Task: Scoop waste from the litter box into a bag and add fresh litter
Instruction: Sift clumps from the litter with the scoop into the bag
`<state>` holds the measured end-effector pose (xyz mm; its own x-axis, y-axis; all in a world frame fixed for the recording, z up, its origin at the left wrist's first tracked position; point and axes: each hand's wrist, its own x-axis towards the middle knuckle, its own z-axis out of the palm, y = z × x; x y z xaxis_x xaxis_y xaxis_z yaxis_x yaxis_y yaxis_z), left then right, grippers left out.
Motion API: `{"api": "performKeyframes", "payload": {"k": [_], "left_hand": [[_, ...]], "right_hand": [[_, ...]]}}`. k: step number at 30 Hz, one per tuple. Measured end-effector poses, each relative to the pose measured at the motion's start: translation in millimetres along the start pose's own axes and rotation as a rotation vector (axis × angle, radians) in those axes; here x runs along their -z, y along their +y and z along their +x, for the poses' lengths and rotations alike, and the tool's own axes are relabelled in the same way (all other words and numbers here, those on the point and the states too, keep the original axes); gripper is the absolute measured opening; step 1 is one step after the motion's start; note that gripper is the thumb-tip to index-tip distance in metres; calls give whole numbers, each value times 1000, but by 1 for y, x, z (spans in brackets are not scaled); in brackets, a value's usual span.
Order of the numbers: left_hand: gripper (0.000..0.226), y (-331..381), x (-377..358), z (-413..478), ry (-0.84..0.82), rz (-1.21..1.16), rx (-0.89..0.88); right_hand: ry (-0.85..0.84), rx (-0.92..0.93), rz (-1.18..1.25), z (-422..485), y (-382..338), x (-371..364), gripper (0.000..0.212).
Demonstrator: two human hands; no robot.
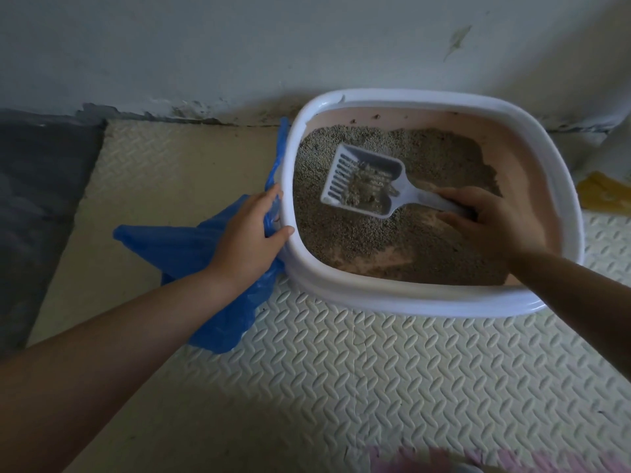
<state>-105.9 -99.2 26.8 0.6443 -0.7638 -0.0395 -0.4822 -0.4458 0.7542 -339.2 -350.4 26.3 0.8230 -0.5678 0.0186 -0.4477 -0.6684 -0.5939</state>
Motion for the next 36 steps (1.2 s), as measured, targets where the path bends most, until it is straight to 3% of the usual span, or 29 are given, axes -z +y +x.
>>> {"api": "performKeyframes", "payload": {"k": [10,24,32,36], "left_hand": [[65,1,0,0,-6,-8,2],[64,-1,-1,-1,-1,-23,4],[65,0,-2,-1,-3,-22,9],[65,-1,-2,0,0,-21,6]], "right_hand": [[0,-41,-44,0,11,22,37],[-137,-91,-632,-4,42,68,33],[-173,-146,-691,-7,51,81,35],[-204,-162,-695,0,49,75,26]]}}
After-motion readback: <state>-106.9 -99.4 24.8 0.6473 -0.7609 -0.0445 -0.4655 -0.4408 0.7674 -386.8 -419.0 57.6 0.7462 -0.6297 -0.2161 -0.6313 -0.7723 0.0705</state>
